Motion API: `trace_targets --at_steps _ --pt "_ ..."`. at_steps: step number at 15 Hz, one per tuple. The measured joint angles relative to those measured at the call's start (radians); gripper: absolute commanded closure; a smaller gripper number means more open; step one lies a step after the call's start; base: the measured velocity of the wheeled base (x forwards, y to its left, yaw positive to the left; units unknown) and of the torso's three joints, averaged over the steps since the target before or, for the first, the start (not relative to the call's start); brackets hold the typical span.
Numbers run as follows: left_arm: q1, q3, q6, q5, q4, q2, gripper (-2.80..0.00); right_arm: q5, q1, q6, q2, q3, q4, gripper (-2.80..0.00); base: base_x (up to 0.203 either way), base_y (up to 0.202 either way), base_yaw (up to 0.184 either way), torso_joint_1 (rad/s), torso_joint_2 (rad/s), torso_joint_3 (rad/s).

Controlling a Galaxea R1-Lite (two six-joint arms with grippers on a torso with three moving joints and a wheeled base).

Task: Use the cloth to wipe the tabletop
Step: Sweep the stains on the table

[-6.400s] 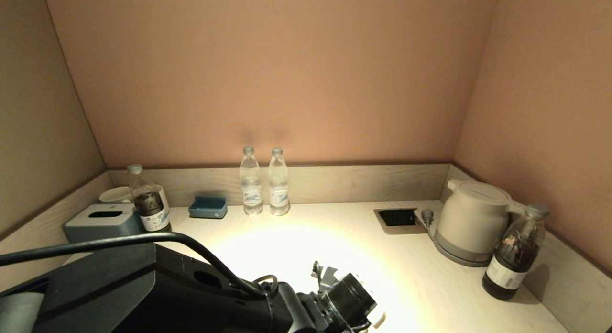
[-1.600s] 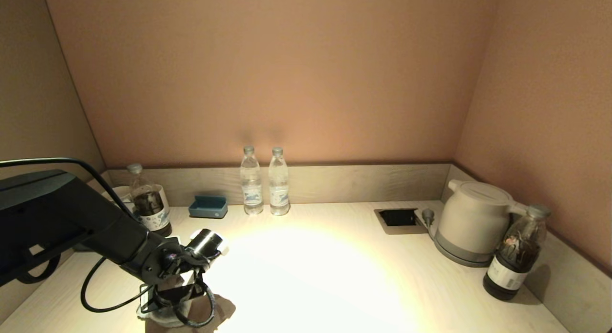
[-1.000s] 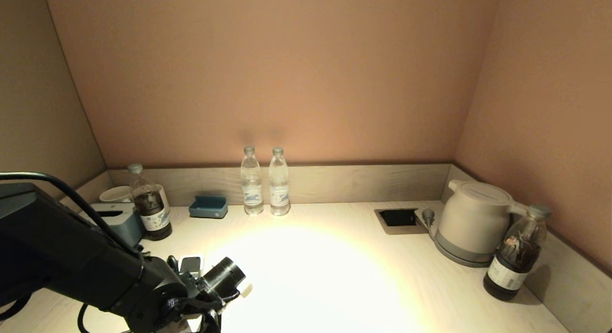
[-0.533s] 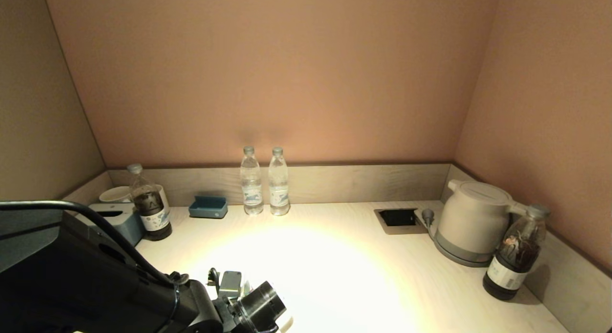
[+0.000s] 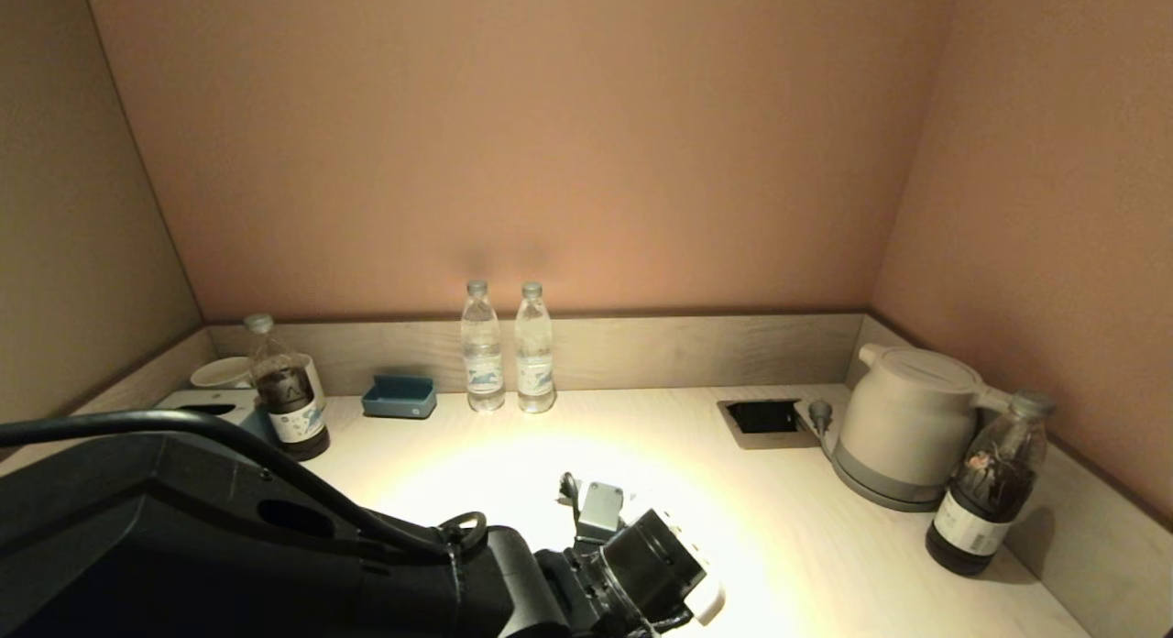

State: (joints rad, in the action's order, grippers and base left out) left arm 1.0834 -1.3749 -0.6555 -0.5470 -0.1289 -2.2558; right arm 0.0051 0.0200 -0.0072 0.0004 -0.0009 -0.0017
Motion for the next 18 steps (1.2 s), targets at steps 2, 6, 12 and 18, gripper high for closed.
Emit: trace_targets --at_steps 2,6,12,18 --pt "0.009 -0.077 0.048 0.002 0.058 -0.062 0.00 0.000 0.000 0.000 0.000 0.000 -0.001 0.00 0.000 0.000 0.000 0.000 0.00 0.000" --pt "0.010 -0.158 0.153 0.000 0.212 -0.198 0.00 0.000 0.000 0.000 0.000 -0.001 -0.001 0.00 0.000 0.000 0.000 0.000 0.00 0.000" --pt "-0.079 -0.211 0.185 -0.020 0.260 -0.290 0.00 0.000 0.000 0.000 0.000 0.000 -0.001 0.00 0.000 0.000 0.000 0.000 0.00 0.000" --pt "-0.257 -0.116 0.070 -0.084 0.153 -0.202 0.00 0.000 -0.001 0.000 0.000 0.000 -0.001 0.00 0.000 0.000 0.000 0.000 0.00 0.000"
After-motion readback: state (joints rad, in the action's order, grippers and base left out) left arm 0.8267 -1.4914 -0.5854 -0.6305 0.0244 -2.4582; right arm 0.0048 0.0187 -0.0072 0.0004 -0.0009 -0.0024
